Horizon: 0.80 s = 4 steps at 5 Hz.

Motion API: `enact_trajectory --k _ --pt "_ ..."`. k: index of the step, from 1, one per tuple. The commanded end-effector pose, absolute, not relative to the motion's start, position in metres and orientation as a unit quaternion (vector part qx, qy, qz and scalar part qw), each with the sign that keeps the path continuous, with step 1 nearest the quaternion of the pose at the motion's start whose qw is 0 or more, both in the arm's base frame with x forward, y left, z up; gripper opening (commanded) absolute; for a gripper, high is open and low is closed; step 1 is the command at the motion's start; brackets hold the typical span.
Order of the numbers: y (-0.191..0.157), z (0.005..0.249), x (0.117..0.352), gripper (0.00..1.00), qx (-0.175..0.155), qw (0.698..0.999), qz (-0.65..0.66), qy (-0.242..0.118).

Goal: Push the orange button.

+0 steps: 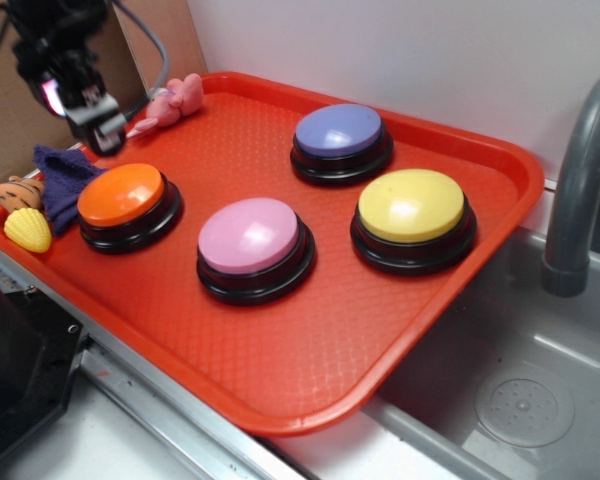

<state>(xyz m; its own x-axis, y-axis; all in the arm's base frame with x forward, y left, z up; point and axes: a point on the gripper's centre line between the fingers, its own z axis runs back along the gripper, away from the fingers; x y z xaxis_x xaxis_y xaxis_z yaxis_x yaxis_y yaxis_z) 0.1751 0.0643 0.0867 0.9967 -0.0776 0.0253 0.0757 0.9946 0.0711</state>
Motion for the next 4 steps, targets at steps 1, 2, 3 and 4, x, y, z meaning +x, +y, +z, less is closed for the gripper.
enact_trajectory --k 1,2,3,4 --pt "0.071 0.043 0.192 1.00 -0.015 0.999 -0.012 -0.051" --pt "0.067 0.045 0.199 1.00 -0.005 0.999 -0.019 -0.042" --pt "0.066 0.073 0.209 1.00 0.021 0.998 0.002 -0.052" --pt "0.064 0.095 0.194 1.00 0.059 0.998 -0.027 0.000"
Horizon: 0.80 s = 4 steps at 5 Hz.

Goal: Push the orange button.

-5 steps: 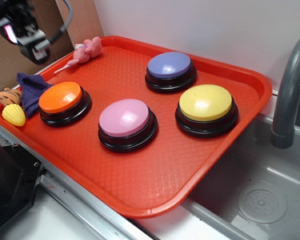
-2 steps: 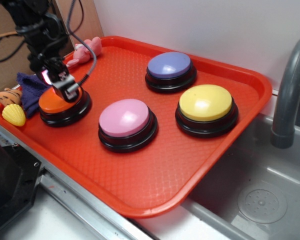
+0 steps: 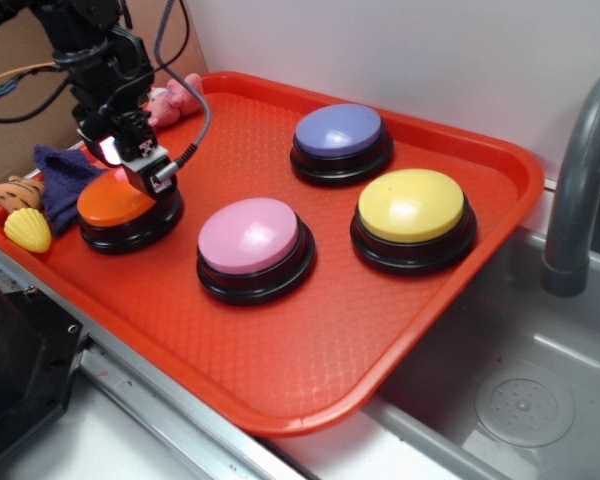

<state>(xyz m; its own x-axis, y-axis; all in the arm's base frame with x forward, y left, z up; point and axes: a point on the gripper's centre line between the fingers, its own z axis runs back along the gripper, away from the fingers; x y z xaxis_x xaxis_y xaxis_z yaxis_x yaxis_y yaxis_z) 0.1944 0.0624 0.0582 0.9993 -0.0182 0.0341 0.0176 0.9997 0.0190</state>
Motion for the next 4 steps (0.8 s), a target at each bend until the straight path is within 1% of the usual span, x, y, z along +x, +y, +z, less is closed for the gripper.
enact_trajectory --k 1,2,3,4 --pt "0.064 0.102 0.189 1.00 0.079 0.996 -0.028 0.031" --pt "0.066 0.127 0.176 1.00 0.055 0.997 -0.055 -0.006" --pt "0.073 0.151 0.167 1.00 0.070 0.997 -0.022 -0.034" --pt "0.075 0.171 0.165 1.00 0.057 0.994 -0.009 -0.090"
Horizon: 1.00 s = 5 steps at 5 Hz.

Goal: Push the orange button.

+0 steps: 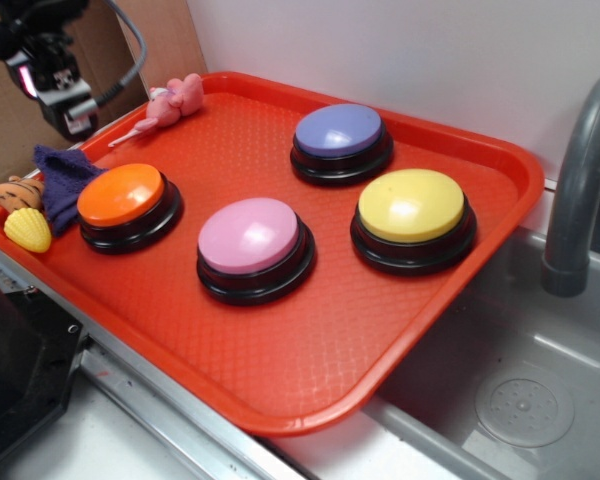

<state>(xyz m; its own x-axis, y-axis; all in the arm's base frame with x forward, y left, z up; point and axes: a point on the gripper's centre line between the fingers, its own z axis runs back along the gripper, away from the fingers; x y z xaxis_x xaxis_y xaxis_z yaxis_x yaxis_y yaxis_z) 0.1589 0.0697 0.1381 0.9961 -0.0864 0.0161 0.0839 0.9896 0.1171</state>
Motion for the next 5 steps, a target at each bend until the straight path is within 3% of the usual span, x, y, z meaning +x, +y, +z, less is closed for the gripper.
enact_trajectory --k 1,5 --pt "0.070 0.181 0.171 1.00 0.060 0.995 0.004 -0.078" --pt "0.068 0.203 0.185 1.00 0.046 0.997 0.033 -0.052"
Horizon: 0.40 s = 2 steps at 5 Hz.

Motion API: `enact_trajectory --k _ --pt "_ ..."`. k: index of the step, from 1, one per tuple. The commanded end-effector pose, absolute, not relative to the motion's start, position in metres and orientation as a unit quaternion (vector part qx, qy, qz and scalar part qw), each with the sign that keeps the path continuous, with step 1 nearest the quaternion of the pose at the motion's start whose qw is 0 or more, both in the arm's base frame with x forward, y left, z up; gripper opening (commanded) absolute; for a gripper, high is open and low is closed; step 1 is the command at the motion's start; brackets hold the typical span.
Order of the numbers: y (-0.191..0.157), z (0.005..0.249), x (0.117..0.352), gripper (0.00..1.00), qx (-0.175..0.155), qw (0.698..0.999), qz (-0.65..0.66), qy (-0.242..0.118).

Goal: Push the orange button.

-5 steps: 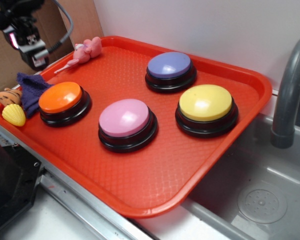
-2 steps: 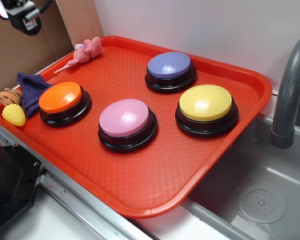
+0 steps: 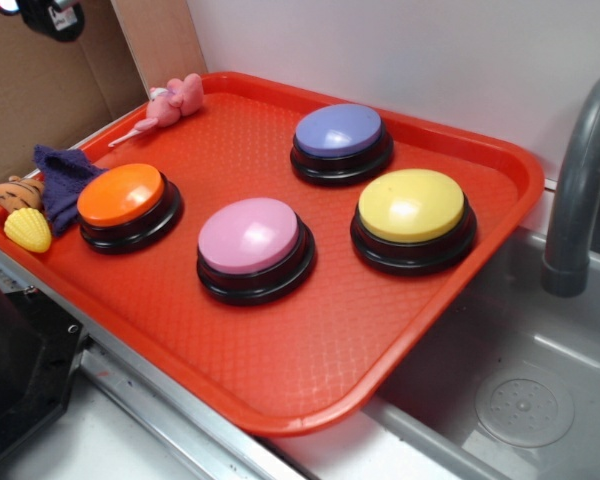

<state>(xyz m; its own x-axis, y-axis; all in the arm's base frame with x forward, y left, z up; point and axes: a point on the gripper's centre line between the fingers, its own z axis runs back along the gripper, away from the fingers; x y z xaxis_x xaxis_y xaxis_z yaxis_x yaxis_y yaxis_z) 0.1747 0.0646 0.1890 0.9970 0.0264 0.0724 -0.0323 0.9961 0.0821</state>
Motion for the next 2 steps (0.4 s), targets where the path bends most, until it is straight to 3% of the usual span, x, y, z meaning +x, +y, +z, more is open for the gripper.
enact_trajectory --k 1,2 --pt "0.0661 0.2059 0.1906 1.00 0.055 0.997 0.026 -0.052" --pt "0.0654 0.2001 0.1903 1.00 0.047 0.997 0.028 -0.051"
